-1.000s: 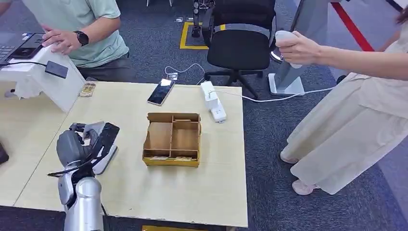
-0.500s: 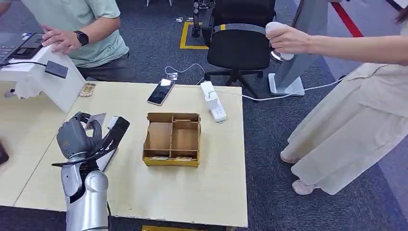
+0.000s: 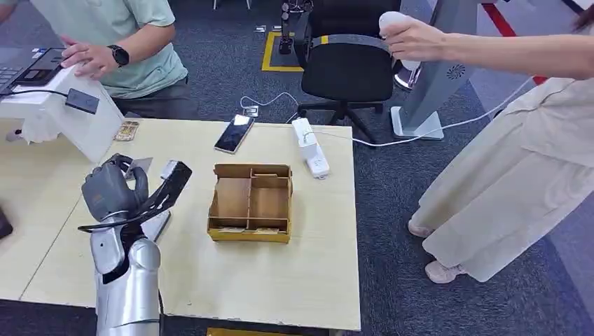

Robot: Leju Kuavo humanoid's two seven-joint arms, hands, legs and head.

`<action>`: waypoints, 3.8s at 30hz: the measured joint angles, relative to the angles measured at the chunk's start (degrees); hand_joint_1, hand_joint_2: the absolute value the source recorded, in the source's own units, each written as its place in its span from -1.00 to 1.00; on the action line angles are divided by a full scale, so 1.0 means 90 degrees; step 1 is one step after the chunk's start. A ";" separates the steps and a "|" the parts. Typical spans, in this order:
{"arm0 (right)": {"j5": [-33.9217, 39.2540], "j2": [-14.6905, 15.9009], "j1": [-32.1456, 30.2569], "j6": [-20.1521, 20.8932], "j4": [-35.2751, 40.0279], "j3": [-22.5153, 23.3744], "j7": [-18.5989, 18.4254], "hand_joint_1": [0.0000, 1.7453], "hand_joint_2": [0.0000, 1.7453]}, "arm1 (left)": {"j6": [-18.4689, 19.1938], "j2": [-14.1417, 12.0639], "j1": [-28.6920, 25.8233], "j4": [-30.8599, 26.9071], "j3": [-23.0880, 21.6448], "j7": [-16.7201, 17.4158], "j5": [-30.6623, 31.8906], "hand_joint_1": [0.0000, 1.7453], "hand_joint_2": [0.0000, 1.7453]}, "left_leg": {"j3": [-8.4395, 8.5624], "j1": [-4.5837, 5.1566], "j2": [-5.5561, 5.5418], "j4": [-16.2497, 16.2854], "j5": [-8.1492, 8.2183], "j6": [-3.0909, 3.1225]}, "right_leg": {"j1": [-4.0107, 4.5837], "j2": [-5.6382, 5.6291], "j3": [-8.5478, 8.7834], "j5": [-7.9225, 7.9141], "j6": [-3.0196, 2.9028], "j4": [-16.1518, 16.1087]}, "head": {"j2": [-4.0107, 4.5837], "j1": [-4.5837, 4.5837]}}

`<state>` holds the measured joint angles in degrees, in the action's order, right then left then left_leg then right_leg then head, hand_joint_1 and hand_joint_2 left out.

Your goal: Pass the card to the sensor for recognition and then transmit it.

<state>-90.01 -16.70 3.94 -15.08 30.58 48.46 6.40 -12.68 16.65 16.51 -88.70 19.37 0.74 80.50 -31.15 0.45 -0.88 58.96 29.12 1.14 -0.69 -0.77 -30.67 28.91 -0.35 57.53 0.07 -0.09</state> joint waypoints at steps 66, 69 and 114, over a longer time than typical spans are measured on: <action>0.0000 -0.0002 -0.0072 0.0051 -0.0017 -0.0104 -0.0102 -1.00 -1.00 | 0.0121 0.0104 0.0390 -0.0262 0.0102 0.0187 -0.0517 1.00 1.00 | -0.0003 0.0000 -0.0001 0.0000 0.0000 0.0000 | 0.0000 0.0001 0.0000 0.0000 0.0000 0.0001 | 0.0000 0.0000; 0.0000 -0.0002 -0.0079 0.0102 0.0015 -0.0102 -0.0095 -1.00 -1.00 | 0.0352 0.0104 0.0321 -0.0260 0.0255 0.0233 -0.0661 1.00 1.00 | -0.0002 0.0000 0.0000 0.0000 0.0000 0.0000 | 0.0000 0.0001 0.0000 0.0000 0.0000 0.0001 | 0.0000 0.0000; 0.0000 -0.0002 -0.0113 0.0119 0.0226 0.0109 0.0102 -1.00 -1.00 | 0.1435 0.0180 -0.0392 -0.0049 0.1535 0.0231 -0.1518 1.00 1.00 | -0.0004 0.0000 -0.0001 -0.0001 0.0000 0.0000 | 0.0000 0.0002 -0.0001 0.0001 0.0000 0.0001 | 0.0000 0.0000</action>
<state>-90.01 -16.72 2.91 -14.01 32.61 49.44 7.32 0.24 18.27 12.98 -89.13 33.18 2.82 66.84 -31.18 0.45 -0.89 58.95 29.12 1.15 -0.69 -0.75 -30.67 28.92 -0.35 57.54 0.07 -0.09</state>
